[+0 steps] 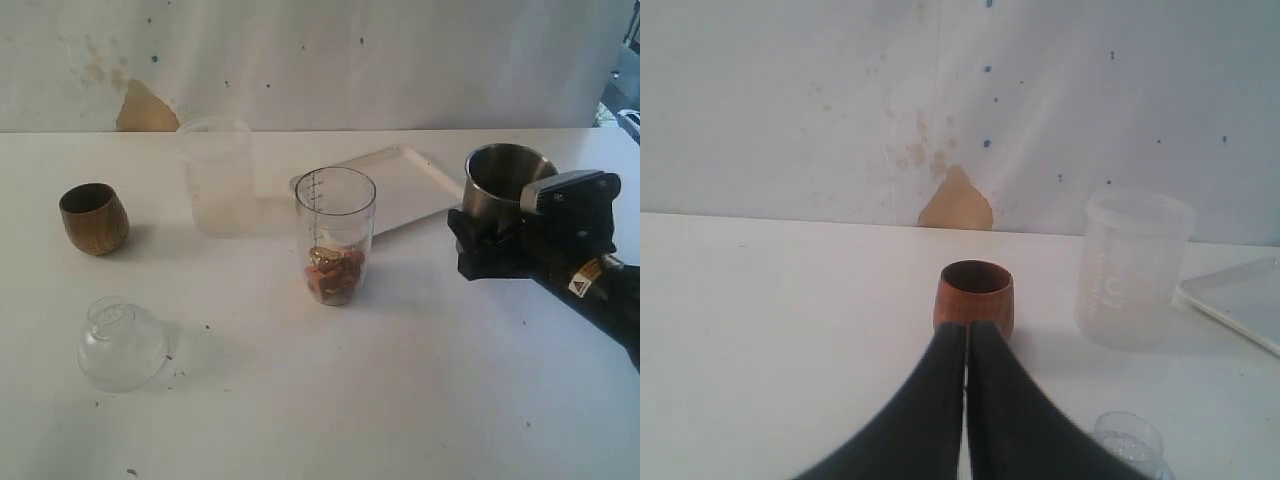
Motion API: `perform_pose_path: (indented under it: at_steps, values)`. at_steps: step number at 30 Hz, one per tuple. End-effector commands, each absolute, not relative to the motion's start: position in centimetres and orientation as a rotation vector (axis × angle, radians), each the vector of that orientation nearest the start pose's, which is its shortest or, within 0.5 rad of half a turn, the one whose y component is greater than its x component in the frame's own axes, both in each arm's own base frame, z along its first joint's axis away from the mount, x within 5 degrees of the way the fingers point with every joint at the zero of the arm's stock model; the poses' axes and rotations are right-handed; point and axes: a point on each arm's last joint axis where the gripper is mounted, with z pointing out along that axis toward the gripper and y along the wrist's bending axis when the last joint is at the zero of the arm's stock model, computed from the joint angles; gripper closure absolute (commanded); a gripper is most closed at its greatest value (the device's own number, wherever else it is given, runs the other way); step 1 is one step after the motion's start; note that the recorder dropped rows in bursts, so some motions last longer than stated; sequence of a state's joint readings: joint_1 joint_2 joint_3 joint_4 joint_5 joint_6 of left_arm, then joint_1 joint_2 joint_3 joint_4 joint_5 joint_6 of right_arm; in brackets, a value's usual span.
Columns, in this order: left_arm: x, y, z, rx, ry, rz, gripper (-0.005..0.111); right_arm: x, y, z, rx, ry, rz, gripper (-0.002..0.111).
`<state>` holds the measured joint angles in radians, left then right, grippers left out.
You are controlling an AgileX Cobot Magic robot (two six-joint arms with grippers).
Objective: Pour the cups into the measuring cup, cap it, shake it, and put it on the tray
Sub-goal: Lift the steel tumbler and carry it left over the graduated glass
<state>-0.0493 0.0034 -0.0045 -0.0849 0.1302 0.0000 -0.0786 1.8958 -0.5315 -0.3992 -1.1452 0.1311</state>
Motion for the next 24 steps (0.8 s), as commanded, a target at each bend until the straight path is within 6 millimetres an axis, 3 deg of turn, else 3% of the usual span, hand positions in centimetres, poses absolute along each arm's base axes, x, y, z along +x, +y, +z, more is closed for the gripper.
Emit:
perform_pose_path:
  at_steps: [1, 9, 24]
  values:
    - [5.6, -0.4, 20.2, -0.022, 1.611, -0.122, 0.106, 31.1, 0.6, 15.8, -0.242, 1.655, 0.190, 0.108]
    - [5.6, -0.4, 20.2, -0.022, 1.611, -0.122, 0.106, 32.6, 0.5, 18.9, -0.288, 1.718, 0.099, 0.108]
    - [5.6, -0.4, 20.2, -0.022, 1.611, -0.122, 0.106, 35.6, 4.1, 21.9, -0.536, 1.744, -0.012, 0.108]
